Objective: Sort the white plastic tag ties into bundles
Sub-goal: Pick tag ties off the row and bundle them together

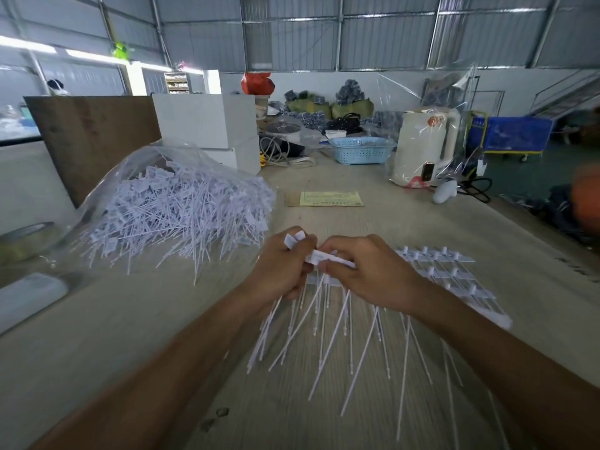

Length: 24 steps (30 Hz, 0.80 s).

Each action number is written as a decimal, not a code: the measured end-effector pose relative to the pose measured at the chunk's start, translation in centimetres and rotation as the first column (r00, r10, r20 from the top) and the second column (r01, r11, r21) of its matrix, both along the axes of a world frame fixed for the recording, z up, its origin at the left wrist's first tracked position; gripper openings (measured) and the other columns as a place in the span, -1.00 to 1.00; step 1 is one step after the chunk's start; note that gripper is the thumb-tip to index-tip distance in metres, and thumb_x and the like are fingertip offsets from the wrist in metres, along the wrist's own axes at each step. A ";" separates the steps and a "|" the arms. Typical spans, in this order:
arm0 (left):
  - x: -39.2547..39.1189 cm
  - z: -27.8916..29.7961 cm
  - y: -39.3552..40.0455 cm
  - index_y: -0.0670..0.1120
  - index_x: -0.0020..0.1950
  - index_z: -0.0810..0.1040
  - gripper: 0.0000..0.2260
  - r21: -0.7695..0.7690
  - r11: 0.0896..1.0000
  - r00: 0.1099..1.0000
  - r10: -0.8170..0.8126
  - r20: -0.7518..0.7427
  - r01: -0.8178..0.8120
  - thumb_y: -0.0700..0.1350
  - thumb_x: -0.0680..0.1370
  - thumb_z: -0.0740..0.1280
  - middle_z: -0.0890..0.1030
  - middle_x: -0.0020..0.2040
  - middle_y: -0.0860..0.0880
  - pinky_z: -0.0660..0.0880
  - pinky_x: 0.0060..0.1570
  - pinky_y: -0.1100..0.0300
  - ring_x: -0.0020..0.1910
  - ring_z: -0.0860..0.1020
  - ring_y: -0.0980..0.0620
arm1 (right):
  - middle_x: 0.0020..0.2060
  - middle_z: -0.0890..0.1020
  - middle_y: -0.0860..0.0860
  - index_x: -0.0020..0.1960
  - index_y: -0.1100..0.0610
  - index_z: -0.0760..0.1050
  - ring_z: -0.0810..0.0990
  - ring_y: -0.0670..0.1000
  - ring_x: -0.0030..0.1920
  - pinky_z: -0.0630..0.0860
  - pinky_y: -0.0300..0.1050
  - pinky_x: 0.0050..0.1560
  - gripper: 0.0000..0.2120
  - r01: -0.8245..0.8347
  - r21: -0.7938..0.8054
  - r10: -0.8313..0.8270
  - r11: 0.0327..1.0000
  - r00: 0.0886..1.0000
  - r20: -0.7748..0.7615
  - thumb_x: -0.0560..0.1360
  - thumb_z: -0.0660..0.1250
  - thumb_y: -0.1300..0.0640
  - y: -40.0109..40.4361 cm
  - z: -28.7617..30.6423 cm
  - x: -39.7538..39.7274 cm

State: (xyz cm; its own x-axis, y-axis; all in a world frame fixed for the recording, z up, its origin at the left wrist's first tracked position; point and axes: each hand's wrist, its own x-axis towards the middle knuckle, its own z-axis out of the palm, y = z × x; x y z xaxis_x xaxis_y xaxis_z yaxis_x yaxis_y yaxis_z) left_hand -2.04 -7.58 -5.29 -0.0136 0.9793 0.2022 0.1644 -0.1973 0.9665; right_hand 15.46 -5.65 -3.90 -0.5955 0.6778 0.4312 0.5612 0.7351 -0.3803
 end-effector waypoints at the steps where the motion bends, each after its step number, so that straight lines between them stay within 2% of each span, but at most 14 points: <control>1: -0.1 0.2 -0.1 -0.06 -0.23 0.36 -0.73 -0.046 0.999 1.000 -0.004 -0.017 0.003 -0.07 0.67 0.22 0.37 -0.49 0.00 0.20 -0.59 0.32 -0.61 0.25 0.08 | -0.30 0.65 0.06 0.09 0.07 0.60 0.59 0.09 -0.32 0.51 0.01 -0.27 -0.84 0.031 0.152 -0.046 0.988 0.994 0.099 0.63 0.28 0.05 -0.2 0.0 0.0; 3: -0.3 0.7 -0.2 -0.05 -0.22 0.38 -0.74 -0.127 0.992 0.999 -0.021 -0.024 0.018 -0.05 0.66 0.23 0.39 -0.46 -0.02 0.20 -0.59 0.32 -0.60 0.26 0.08 | -0.28 0.64 0.08 0.17 -0.01 0.57 0.58 0.15 -0.32 0.50 0.01 -0.28 -0.82 0.028 0.334 -0.096 0.942 0.977 0.188 0.62 0.25 0.05 -0.5 -0.1 -0.1; 4: -0.6 0.9 -0.2 -0.04 -0.23 0.39 -0.73 -0.150 0.988 0.999 -0.030 -0.023 0.026 -0.04 0.66 0.23 0.39 -0.45 -0.03 0.20 -0.58 0.32 -0.59 0.26 0.09 | -0.28 0.64 0.08 0.17 -0.01 0.57 0.57 0.15 -0.33 0.49 0.01 -0.29 -0.82 0.016 0.338 -0.080 0.941 0.981 0.177 0.62 0.26 0.06 -0.5 -0.1 -0.2; 7: -1.3 1.3 -0.3 -0.04 -0.21 0.43 -0.74 -0.155 0.985 0.988 -0.091 -0.122 0.071 0.01 0.65 0.24 0.39 -0.46 -0.01 0.21 -0.55 0.32 -0.59 0.27 0.09 | -0.31 0.63 0.04 0.08 0.06 0.60 0.56 0.09 -0.35 0.50 0.05 -0.30 -0.89 -0.049 0.071 0.048 0.996 0.999 0.017 0.60 0.34 0.10 -0.2 0.0 -0.1; 11: -2.4 1.7 -0.3 -0.02 -0.26 0.43 -0.70 -0.155 0.975 0.902 -0.209 -0.377 0.161 -0.02 0.67 0.22 0.42 -0.48 0.03 0.24 -0.54 0.32 -0.56 0.31 0.10 | -0.39 0.53 -0.14 0.06 0.06 0.59 0.50 -0.12 -0.41 0.42 -0.07 -0.36 -0.91 -0.109 0.052 0.103 0.993 0.989 0.105 0.57 0.39 0.09 0.2 -0.4 0.2; 13: -2.7 1.7 -0.2 -0.04 -0.26 0.43 -0.68 -0.023 0.986 0.817 -0.149 -0.557 0.164 -0.01 0.69 0.19 0.46 -0.44 0.05 0.34 -0.44 0.24 -0.50 0.39 0.12 | -0.45 0.48 -0.18 0.08 0.08 0.57 0.46 -0.15 -0.45 0.33 -0.19 -0.40 -0.88 -0.158 -0.020 0.159 0.987 0.985 0.072 0.56 0.41 0.10 0.3 -0.4 0.0; 15: -2.9 1.3 0.0 -0.02 -0.21 0.41 -0.70 0.149 0.976 0.690 -0.004 -0.724 0.161 0.01 0.70 0.15 0.48 -0.36 0.04 0.38 -0.33 0.14 -0.40 0.44 0.10 | -0.50 0.47 -0.15 0.08 0.10 0.53 0.42 -0.14 -0.49 0.28 -0.26 -0.41 -0.85 -0.196 -0.140 0.201 0.971 0.979 0.022 0.55 0.42 0.11 0.5 -0.3 0.0; 17: -3.4 1.2 0.1 0.03 -0.13 0.40 -0.77 0.311 0.939 0.554 0.183 -0.812 0.144 0.03 0.70 0.13 0.49 -0.35 0.01 0.38 -0.34 0.15 -0.40 0.48 0.06 | -0.50 0.50 -0.11 0.12 0.06 0.46 0.39 -0.15 -0.49 0.30 -0.24 -0.40 -0.80 -0.244 -0.300 0.249 0.922 0.968 -0.023 0.56 0.42 0.09 0.6 -0.1 0.6; 18: -3.9 1.3 0.3 0.03 -0.08 0.42 -0.80 0.362 0.924 0.536 0.244 -0.808 0.125 0.04 0.70 0.13 0.49 -0.36 0.00 0.37 -0.36 0.18 -0.43 0.48 0.05 | -0.48 0.52 -0.08 0.14 0.04 0.42 0.39 -0.12 -0.48 0.31 -0.22 -0.40 -0.78 -0.275 -0.376 0.271 0.885 0.960 -0.066 0.56 0.41 0.08 0.6 0.0 1.0; 19: -4.4 1.5 0.4 0.02 -0.06 0.44 -0.80 0.379 0.921 0.597 0.252 -0.762 0.094 0.03 0.70 0.13 0.51 -0.38 -0.02 0.36 -0.39 0.21 -0.47 0.47 0.06 | -0.47 0.53 -0.06 0.16 0.03 0.39 0.40 -0.09 -0.47 0.31 -0.20 -0.41 -0.76 -0.302 -0.420 0.279 0.856 0.953 -0.117 0.57 0.40 0.08 0.5 0.1 1.4; 20: -4.8 1.6 0.6 -0.01 -0.06 0.48 -0.78 0.354 0.933 0.742 0.195 -0.641 0.061 0.01 0.70 0.15 0.53 -0.39 -0.04 0.35 -0.43 0.24 -0.52 0.45 0.08 | -0.46 0.54 -0.04 0.17 0.03 0.37 0.40 -0.08 -0.46 0.31 -0.19 -0.41 -0.75 -0.311 -0.425 0.267 0.850 0.950 -0.161 0.58 0.39 0.08 0.5 0.2 1.7; 21: -4.7 1.6 0.4 -0.04 -0.06 0.52 -0.77 0.297 0.954 0.884 0.098 -0.456 0.047 0.00 0.70 0.17 0.52 -0.40 -0.05 0.33 -0.48 0.26 -0.55 0.40 0.08 | -0.46 0.55 -0.03 0.16 0.03 0.35 0.40 -0.07 -0.46 0.31 -0.18 -0.41 -0.75 -0.296 -0.412 0.240 0.862 0.953 -0.185 0.58 0.38 0.08 0.6 0.3 1.8; 22: -4.3 1.6 0.2 -0.05 -0.03 0.56 -0.77 0.232 0.971 0.962 0.010 -0.273 0.056 0.02 0.69 0.19 0.46 -0.42 -0.05 0.28 -0.52 0.27 -0.56 0.34 0.07 | -0.45 0.55 -0.02 0.16 0.04 0.33 0.40 -0.06 -0.45 0.31 -0.17 -0.39 -0.75 -0.270 -0.394 0.208 0.879 0.959 -0.194 0.58 0.37 0.09 0.6 0.3 1.7; 24: -2.7 1.3 -0.2 -0.05 0.05 0.57 -0.78 0.176 0.981 0.994 -0.074 -0.083 0.087 0.05 0.68 0.22 0.35 -0.45 0.02 0.21 -0.54 0.29 -0.55 0.25 0.11 | -0.41 0.58 0.04 0.16 0.07 0.29 0.40 -0.04 -0.43 0.33 -0.16 -0.36 -0.75 -0.240 -0.367 0.177 0.899 0.964 -0.197 0.60 0.34 0.11 0.4 0.5 1.1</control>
